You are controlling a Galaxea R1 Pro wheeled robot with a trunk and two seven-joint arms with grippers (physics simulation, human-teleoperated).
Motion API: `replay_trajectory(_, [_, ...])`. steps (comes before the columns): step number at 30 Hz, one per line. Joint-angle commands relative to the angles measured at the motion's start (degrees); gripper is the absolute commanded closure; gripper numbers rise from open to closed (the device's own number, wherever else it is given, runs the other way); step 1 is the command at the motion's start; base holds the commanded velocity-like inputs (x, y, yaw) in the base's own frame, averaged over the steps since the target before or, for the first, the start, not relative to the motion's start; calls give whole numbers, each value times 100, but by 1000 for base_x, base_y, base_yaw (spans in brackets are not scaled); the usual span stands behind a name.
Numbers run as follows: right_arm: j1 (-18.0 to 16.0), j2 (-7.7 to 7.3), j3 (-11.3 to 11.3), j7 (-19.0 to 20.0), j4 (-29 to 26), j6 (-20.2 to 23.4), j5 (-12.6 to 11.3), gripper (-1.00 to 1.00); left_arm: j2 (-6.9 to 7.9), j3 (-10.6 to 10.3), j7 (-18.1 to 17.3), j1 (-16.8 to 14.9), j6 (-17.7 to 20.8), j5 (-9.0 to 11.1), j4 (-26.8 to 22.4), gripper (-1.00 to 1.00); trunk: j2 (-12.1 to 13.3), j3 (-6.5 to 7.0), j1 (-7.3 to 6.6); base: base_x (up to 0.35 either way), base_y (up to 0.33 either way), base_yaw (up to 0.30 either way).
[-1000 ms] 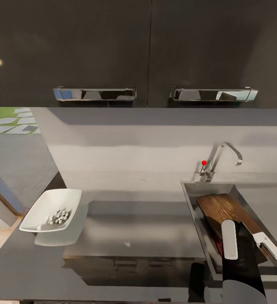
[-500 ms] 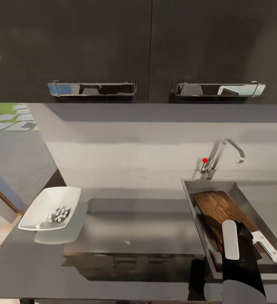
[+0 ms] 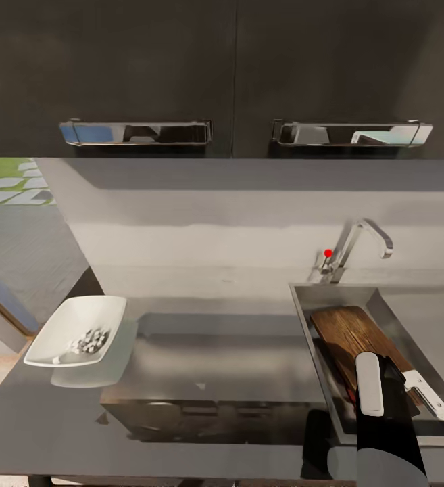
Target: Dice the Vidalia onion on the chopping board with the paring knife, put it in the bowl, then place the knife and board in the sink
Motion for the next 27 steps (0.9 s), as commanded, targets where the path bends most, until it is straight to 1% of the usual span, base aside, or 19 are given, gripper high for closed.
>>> replay_trajectory(1, [-6, 4, -8, -15, -10, 49, -11, 100, 8, -49, 19, 1, -9, 58, -12, -100, -12, -19, 3, 0, 0, 0])
replay_trajectory(27, [-6, 4, -8, -15, -10, 48, -11, 100, 8, -49, 19, 1, -10, 58, -12, -100, -12, -256, 3, 0, 0, 0])
